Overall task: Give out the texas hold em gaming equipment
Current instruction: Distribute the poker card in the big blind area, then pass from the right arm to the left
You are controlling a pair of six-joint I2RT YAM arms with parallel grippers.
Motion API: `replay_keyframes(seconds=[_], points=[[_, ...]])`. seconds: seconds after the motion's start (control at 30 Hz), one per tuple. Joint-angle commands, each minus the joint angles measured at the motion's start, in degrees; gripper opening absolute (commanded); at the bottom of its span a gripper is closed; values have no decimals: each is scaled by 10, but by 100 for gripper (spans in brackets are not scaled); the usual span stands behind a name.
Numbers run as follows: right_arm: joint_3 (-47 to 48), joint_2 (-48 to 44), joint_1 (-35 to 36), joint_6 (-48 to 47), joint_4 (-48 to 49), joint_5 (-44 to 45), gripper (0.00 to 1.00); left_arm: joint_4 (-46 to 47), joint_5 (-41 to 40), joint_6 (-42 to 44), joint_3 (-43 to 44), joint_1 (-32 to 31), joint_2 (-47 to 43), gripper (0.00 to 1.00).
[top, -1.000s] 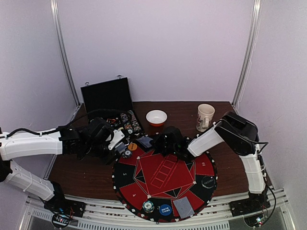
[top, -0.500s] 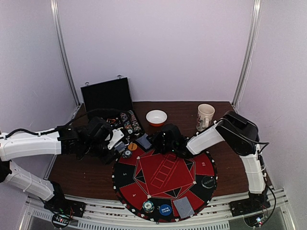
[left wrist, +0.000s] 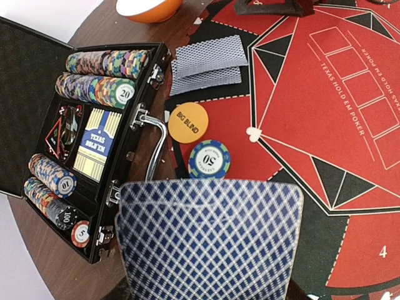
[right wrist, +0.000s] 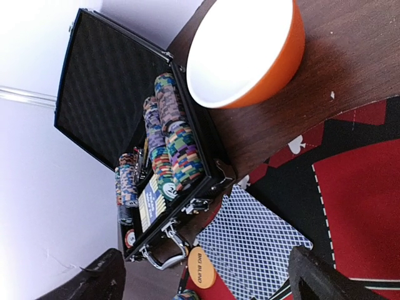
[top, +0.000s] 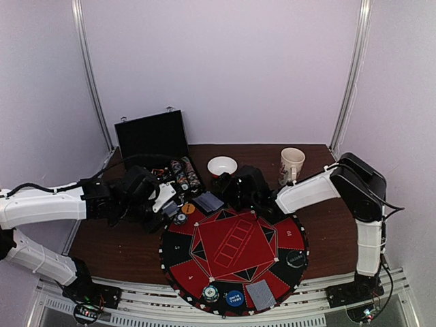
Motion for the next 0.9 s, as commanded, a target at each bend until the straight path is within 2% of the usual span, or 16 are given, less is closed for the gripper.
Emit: replay_keyframes(seconds=[0.0, 0.1, 0.17, 0.23, 0.3, 0.4, 0.5, 0.6, 0.67, 0.73, 0.87], points=[[-21, -39, -1, -18, -24, 21, 94, 18, 5, 11, 11, 5, -12, 53], [-47, -63, -1, -10, -7, 21, 94, 18, 6, 11, 12, 6, -12, 53], [-57, -82, 0, -36, -6, 22, 94, 18, 10, 13, 13, 6, -11, 53], [-56, -109, -1, -120, 8, 4, 94, 18, 18, 19, 15, 6, -10, 52], [-46, -146, 0, -252, -8, -16, 96, 18, 34, 32, 18, 5, -10, 52], [-35, -199, -12, -411, -62, -104, 100, 20, 65, 57, 28, 5, -8, 51], [-2, -220, -35, -481, -151, -265, 100, 24, 94, 83, 44, -1, -2, 51], [23, -216, -53, -468, -201, -426, 99, 25, 101, 103, 64, -11, 13, 50], [27, -209, -52, -452, -210, -481, 97, 24, 103, 114, 79, -18, 25, 50], [20, -204, -50, -421, -192, -515, 96, 24, 105, 122, 90, -24, 35, 50], [21, -192, -41, -400, -175, -514, 95, 20, 103, 130, 106, -33, 53, 50]])
